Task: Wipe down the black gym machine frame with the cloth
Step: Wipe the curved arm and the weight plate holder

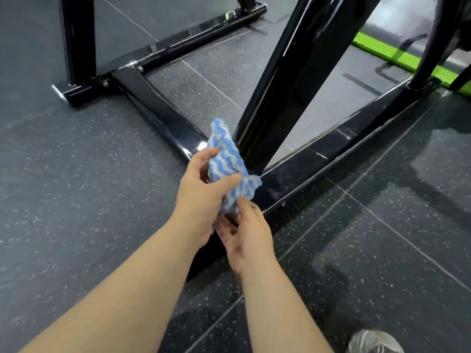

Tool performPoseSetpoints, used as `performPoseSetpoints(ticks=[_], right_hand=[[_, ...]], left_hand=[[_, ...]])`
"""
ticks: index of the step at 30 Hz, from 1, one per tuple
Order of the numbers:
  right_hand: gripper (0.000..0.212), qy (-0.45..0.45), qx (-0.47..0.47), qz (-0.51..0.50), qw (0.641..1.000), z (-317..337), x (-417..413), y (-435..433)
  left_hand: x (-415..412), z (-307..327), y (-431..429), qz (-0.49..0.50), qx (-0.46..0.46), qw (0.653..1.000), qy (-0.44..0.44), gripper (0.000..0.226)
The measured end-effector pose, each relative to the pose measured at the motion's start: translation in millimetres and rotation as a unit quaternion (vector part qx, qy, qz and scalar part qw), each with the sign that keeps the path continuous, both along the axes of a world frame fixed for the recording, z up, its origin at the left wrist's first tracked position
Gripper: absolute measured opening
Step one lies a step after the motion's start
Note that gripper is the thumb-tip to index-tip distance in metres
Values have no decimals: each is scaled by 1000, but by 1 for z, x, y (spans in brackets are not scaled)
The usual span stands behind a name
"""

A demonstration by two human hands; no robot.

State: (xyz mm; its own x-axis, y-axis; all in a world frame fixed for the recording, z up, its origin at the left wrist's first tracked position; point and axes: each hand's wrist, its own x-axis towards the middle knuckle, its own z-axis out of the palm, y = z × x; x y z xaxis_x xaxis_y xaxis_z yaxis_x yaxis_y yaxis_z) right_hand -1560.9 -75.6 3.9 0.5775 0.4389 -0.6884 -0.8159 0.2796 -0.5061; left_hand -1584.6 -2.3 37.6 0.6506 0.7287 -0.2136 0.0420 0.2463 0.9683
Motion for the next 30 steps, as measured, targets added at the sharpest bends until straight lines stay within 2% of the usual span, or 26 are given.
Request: performPoseSetpoints(ticks=[1, 3, 5, 8, 12, 14, 18, 19, 21, 23, 25, 26, 30], right_hand=[[15, -4, 14, -42, 999, 2, 5, 6], [14, -79, -16, -111, 991, 8, 22, 12], [15, -167, -67, -140, 974, 19, 40, 13], [22, -262, -153, -122, 945, 19, 53, 17], [35, -237, -195, -48, 951, -9, 40, 25], [38, -246, -214, -58, 944, -5, 40, 28], [46, -364, -164, -112, 910, 16, 40, 40], [49, -362, -155, -98, 914, 14, 39, 43], [49, -301, -147, -63, 940, -3, 39, 45], [46, -191, -127, -33, 973, -20, 40, 42], [34, -154, -98, -34, 983, -19, 45, 37], [28, -168, -79, -59, 981, -13, 50, 35], [36, -304, -44, -174, 936, 12, 72, 45]], left_hand=[[1, 2, 1, 9, -10, 1000, -11, 32], [0, 5, 4, 24, -20, 999, -24, 25], [-1, 4, 12, 20, 42, 998, 31, 27], [5, 4, 20, -11, 120, 988, 97, 27], [13, 0, 13, -25, 206, 966, 156, 17], [10, -7, 8, -8, 222, 965, 141, 18], [5, -11, 10, 69, 91, 993, 23, 10], [5, -11, 13, 77, 47, 996, 9, 13], [5, -9, 19, 80, -12, 997, 7, 20], [2, -12, 23, 68, -27, 997, 29, 23], [-1, -14, 29, 39, -18, 998, 39, 23], [-2, -13, 30, 25, -13, 999, 39, 22], [3, -12, 33, 2, -4, 1000, 31, 27]])
